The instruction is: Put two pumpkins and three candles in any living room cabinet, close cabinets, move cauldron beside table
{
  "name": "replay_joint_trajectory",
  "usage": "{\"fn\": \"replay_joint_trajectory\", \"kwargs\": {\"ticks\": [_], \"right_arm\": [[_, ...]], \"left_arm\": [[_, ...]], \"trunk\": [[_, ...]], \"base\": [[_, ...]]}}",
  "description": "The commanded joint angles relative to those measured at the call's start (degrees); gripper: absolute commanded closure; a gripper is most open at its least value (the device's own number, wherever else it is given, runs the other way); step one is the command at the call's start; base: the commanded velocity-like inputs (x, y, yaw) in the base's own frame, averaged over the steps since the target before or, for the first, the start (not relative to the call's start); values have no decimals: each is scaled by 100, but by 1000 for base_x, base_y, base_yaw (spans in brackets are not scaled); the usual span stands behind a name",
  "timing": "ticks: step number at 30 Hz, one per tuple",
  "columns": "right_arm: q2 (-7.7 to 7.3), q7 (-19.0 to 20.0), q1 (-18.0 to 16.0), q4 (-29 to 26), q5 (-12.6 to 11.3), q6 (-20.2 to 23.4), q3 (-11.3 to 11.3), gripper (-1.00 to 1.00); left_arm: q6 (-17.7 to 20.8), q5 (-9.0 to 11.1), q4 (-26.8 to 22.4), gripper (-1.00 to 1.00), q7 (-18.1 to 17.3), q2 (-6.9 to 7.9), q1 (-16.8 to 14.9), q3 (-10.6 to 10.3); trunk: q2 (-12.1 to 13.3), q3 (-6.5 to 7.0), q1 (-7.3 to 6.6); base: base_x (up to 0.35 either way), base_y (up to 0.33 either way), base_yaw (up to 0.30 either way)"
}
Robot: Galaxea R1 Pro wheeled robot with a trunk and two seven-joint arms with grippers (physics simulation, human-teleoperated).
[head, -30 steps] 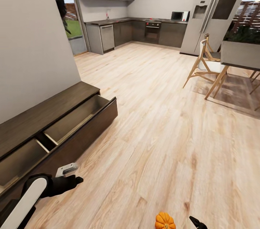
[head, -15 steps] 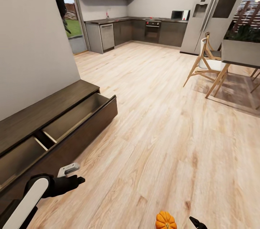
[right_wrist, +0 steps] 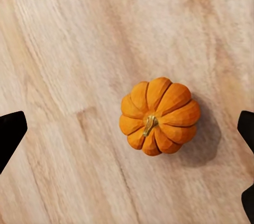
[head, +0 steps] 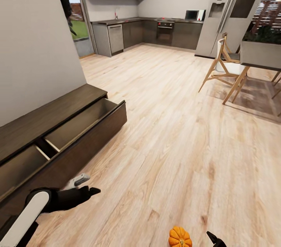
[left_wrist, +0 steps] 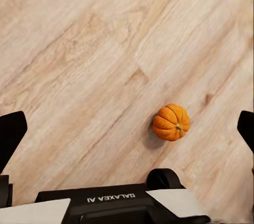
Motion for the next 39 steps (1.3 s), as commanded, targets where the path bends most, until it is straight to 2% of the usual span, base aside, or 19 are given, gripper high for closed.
{"fn": "replay_joint_trajectory", "kwargs": {"ticks": [1,5,7,10,19,23,26,39], "right_arm": [[-4,19,-3,3,-59,9,44,-100],[-4,22,-3,3,-59,7,44,-100],[-4,22,-3,3,-59,7,44,-100],[-4,27,-3,3,-59,7,44,-100],[-4,67,-3,3,-66,4,35,-100],[-4,66,-3,3,-66,6,35,-100],[-7,62,-3,3,-66,23,35,-100],[-6,68,-3,-4,-59,7,36,-100]], "left_arm": [[3,236,-4,-100,-214,167,-3,5],[4,812,35,-100,-971,495,35,105],[4,986,44,-100,-1211,621,53,162],[4,1083,60,-100,-1353,700,64,200],[7,1137,68,-100,-1409,724,72,205],[10,1359,68,-100,-1412,720,71,197],[10,1447,68,-100,-1412,720,68,197],[13,1478,67,-100,-1413,703,64,165]], "trunk": [[-43,-23,22],[-204,-95,110],[-284,-130,154],[-404,-184,220],[-765,-346,417],[-926,-418,505],[-1046,-472,571],[-1568,-705,857]], "base": [[0,0,0],[0,0,0],[0,0,0],[0,0,0],[0,0,0],[0,0,0],[0,0,0],[0,0,0]]}}
